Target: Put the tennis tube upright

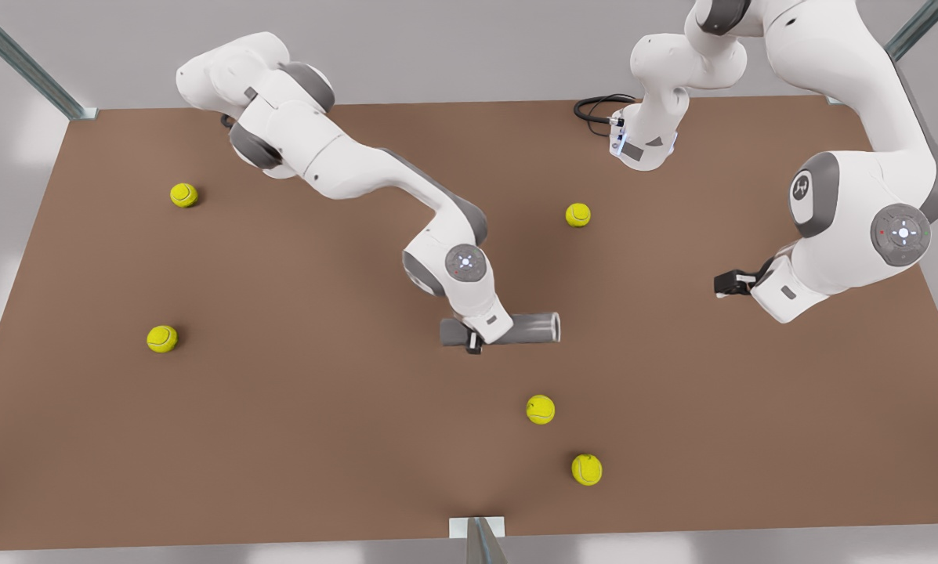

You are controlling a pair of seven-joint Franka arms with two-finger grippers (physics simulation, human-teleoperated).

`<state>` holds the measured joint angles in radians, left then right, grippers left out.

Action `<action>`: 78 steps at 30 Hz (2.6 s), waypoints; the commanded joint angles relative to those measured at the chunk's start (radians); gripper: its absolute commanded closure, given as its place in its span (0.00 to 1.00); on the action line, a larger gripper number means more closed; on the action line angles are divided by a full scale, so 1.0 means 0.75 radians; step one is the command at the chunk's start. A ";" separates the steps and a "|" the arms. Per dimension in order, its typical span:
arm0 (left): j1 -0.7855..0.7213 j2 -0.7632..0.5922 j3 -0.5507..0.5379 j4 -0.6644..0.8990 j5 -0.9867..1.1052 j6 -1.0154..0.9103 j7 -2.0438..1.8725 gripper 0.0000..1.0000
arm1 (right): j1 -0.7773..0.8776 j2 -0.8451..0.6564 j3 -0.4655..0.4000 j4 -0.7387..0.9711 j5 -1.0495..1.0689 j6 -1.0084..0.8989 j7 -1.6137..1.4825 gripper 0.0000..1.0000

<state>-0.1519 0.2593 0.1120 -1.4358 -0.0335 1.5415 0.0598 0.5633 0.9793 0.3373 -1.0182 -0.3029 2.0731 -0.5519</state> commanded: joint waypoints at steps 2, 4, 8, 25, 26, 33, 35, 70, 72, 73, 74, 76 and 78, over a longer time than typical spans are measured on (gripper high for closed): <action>0.000 0.002 0.000 0.000 0.000 0.002 0.000 0.00 | 0.036 0.042 -0.016 0.055 -0.003 0.001 0.006 0.31; 0.000 0.010 0.000 0.000 0.000 0.008 -0.002 0.00 | 0.055 0.052 -0.037 0.061 -0.001 0.003 0.004 0.08; 0.000 0.020 0.000 0.000 0.000 0.010 -0.002 0.00 | 0.051 0.056 -0.047 0.057 0.046 0.020 -0.002 0.00; 0.082 0.853 -0.272 0.029 -1.547 0.430 0.524 0.00 | -0.966 -1.132 -0.210 -0.612 0.277 -0.582 0.883 0.00; 0.078 0.865 -0.284 0.029 -1.551 0.442 0.524 0.00 | -0.960 -1.126 -0.210 -0.598 0.263 -0.582 0.795 0.00; 0.074 0.863 -0.282 -0.080 -1.553 0.438 0.618 0.00 | -0.829 -1.093 -0.196 -0.549 0.257 -0.563 0.801 0.00; 0.074 0.863 -0.282 -0.080 -1.555 0.440 0.616 0.00 | -0.819 -1.093 -0.196 -0.549 0.204 -0.567 0.795 0.00; 0.078 0.865 -0.354 -0.049 -1.510 0.446 0.548 0.61 | -0.796 -1.083 -0.196 -0.479 0.085 -0.627 0.795 0.00; 0.076 0.865 -0.354 -0.049 -1.512 0.434 0.548 0.63 | -0.798 -1.081 -0.196 -0.479 0.085 -0.627 0.795 0.00; 0.078 0.861 -0.352 -0.049 -1.510 0.420 0.548 0.64 | -0.798 -1.081 -0.196 -0.481 0.085 -0.627 0.795 0.00; 0.078 0.857 -0.352 -0.049 -1.510 0.415 0.542 0.66 | -0.798 -1.083 -0.196 -0.479 0.085 -0.629 0.795 0.00; 0.078 0.849 -0.352 -0.049 -1.481 0.407 0.526 0.67 | -0.798 -1.083 -0.196 -0.483 0.085 -0.631 0.793 0.00; 0.078 0.843 -0.352 -0.049 -1.481 0.391 0.528 0.67 | -0.798 -1.083 -0.196 -0.483 0.085 -0.631 0.795 0.00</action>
<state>-0.0936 0.8899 -0.1518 -1.4726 -1.1520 1.8325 0.4542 -0.0352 0.1673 0.1902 -1.3792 -0.2393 1.5999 0.0445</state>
